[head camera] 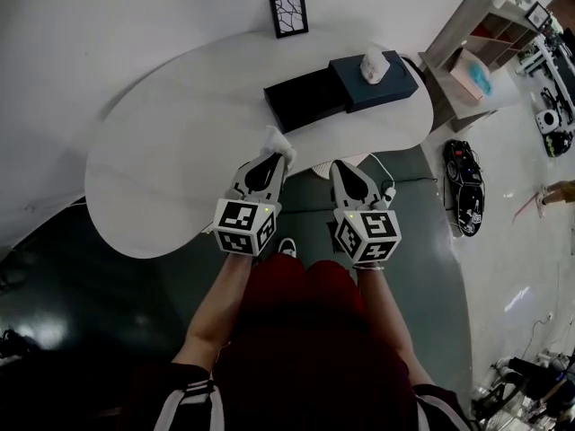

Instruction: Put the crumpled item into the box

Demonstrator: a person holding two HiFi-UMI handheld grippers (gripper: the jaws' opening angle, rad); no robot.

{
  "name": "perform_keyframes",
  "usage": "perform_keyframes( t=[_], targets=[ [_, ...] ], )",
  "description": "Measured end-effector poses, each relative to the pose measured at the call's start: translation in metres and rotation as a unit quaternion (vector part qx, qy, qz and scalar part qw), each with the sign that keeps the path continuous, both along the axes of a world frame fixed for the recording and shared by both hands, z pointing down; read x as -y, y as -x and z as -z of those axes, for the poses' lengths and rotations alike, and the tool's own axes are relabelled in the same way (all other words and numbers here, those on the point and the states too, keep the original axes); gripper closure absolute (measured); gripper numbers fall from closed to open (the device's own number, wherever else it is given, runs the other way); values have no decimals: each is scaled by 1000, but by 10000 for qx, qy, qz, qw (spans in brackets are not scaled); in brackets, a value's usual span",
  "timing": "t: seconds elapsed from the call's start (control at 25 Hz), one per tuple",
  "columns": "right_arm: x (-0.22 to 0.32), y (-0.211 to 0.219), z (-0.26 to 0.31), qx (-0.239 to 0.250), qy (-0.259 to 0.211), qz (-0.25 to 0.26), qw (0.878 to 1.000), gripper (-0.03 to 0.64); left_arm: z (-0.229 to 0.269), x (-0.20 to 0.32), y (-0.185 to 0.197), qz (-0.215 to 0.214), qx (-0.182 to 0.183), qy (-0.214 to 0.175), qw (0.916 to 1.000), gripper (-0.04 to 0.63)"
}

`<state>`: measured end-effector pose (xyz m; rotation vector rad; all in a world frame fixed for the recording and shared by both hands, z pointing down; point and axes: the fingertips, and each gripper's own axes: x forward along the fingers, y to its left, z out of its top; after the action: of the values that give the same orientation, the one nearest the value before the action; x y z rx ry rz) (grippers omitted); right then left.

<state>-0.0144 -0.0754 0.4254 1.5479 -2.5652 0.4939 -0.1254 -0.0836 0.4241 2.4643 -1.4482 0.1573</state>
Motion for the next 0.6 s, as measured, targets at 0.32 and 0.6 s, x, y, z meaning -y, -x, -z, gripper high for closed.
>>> perform_keyframes(
  t=[0.32,0.6],
  targets=[
    [22,-6,-1,40,5,-139,9999,601,-3,22,0,-17,26,25,10000,566],
    [54,-11,-1,124,-4,-57,9999,601,0,50,-3,62,106,36,9999,566]
  ],
)
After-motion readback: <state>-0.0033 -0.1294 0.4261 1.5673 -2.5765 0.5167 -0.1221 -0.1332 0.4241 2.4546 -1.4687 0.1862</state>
